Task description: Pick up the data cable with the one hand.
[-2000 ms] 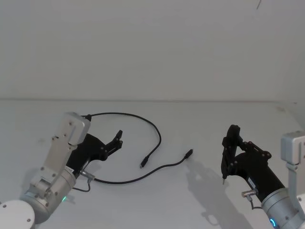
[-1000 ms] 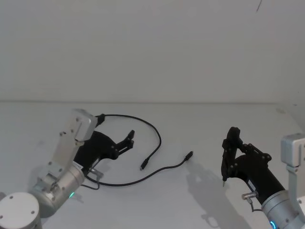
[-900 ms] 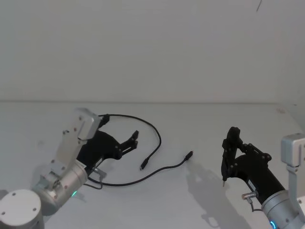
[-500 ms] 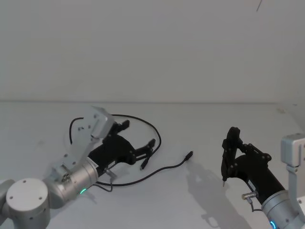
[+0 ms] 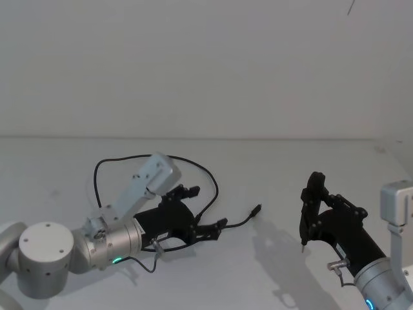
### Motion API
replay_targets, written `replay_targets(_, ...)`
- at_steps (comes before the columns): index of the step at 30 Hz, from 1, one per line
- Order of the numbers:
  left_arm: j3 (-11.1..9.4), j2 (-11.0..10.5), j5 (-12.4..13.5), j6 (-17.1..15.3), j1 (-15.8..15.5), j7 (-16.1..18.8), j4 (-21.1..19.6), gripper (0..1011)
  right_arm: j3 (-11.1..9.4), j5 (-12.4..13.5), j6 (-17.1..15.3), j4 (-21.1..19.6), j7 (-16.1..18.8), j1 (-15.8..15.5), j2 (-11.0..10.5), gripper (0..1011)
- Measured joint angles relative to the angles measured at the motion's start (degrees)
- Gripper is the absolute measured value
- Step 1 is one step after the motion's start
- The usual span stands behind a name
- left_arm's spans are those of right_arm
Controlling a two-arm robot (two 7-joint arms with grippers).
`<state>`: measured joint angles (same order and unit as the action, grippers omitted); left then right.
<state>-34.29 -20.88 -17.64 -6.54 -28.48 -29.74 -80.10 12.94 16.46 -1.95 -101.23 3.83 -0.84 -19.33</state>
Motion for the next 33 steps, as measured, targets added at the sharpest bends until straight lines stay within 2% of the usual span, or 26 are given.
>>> replay_targets(7, -2.0, -0.74, 0.65, -2.05, -2.21, -3.25, 1.31, 1001, 0.0, 0.0, 0.0, 0.0, 0.0, 0.0, 0.0, 279)
replay_targets(13, -2.97, -0.93, 1.04, -3.57, -3.01, -4.2, 1.87, 1001, 0.0, 0.0, 0.0, 0.0, 0.0, 0.0, 0.0, 279)
replay_targets(30, -3.22, 0.68, 1.77, -6.03, -2.94, -2.61, 3.84, 994, 0.0, 0.0, 0.0, 0.0, 0.0, 0.0, 0.0, 279)
replay_targets(33, -2.95, 1.19, 1.79, -6.32, -2.86, -2.01, 4.43, 905, 0.0, 0.0, 0.0, 0.0, 0.0, 0.0, 0.0, 279)
